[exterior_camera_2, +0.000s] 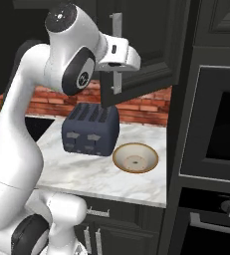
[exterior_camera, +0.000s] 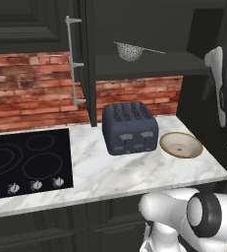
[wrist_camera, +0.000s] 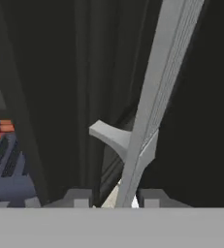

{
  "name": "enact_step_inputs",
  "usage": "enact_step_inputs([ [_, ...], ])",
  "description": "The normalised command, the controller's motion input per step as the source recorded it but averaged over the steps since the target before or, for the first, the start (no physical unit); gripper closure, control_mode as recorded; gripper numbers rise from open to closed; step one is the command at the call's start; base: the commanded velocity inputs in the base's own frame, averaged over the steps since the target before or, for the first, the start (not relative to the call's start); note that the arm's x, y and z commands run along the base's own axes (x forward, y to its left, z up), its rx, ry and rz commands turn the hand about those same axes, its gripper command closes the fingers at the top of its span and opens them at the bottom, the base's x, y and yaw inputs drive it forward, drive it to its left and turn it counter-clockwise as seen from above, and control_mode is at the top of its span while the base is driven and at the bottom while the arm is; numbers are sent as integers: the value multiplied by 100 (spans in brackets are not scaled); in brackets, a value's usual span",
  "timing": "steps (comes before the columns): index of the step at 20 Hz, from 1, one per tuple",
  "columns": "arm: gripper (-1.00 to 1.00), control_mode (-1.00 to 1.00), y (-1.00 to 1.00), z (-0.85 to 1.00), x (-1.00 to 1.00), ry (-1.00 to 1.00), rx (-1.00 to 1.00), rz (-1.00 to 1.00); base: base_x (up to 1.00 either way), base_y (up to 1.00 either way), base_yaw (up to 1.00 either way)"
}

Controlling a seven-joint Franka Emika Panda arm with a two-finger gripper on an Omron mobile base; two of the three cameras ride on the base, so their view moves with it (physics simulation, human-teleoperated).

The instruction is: Open the cabinet and setup a tea strainer by placing it in the bowl upright.

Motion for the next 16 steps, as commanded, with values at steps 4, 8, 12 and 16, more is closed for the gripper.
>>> enact_step_inputs([
  [4,-100,-100,24,34,-59,0,-19,-16,0,0,0],
  [8,-100,-100,24,33,-67,0,-19,-18,0,0,0],
  [12,-100,-100,59,7,-16,16,-30,-14,0,0,0],
  [16,-100,-100,66,0,14,37,-39,-11,0,0,0],
])
